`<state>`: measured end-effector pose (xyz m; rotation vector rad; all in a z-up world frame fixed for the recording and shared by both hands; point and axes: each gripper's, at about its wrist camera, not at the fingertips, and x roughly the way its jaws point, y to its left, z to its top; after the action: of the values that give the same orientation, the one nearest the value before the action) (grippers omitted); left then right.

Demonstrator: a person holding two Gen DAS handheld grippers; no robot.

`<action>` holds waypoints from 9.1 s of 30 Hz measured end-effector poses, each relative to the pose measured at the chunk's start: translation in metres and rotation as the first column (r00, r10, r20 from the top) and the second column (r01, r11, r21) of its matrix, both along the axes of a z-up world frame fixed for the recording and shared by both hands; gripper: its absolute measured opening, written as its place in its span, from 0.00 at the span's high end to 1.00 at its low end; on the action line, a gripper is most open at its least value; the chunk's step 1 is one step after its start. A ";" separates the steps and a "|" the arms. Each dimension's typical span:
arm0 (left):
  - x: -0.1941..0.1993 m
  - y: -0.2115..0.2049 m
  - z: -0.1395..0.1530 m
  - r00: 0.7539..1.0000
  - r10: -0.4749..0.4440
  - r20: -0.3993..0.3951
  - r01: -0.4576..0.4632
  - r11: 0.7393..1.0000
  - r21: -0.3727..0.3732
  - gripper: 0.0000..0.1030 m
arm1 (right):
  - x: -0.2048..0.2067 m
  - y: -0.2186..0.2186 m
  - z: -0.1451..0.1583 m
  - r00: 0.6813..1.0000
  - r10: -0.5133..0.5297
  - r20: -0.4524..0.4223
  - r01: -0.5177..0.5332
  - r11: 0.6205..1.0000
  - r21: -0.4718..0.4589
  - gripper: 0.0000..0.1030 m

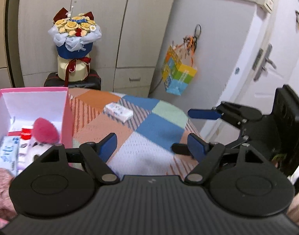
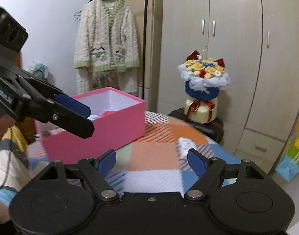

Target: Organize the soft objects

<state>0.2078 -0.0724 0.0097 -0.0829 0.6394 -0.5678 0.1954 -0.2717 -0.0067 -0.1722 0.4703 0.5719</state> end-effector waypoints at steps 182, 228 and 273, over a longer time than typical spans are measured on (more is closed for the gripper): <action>0.053 0.215 -0.023 0.929 0.332 -0.165 -0.344 0.937 -0.053 0.60 | 0.073 0.242 0.000 0.972 0.096 -0.214 -0.106 0.994 -0.037 0.41; -0.150 0.121 0.038 0.969 0.224 0.101 -0.243 0.934 0.262 0.03 | -0.144 0.101 0.067 0.951 -0.307 -0.038 0.308 0.951 0.029 0.00; -0.176 0.101 -0.005 0.934 0.283 0.216 -0.327 0.922 0.205 0.03 | -0.196 0.087 0.042 0.807 -0.590 0.016 0.590 0.806 -0.035 0.00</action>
<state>0.0323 0.0281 0.0046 0.0939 0.4987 -0.1883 -0.0008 -0.1843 0.0353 -0.0547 0.5007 -0.0560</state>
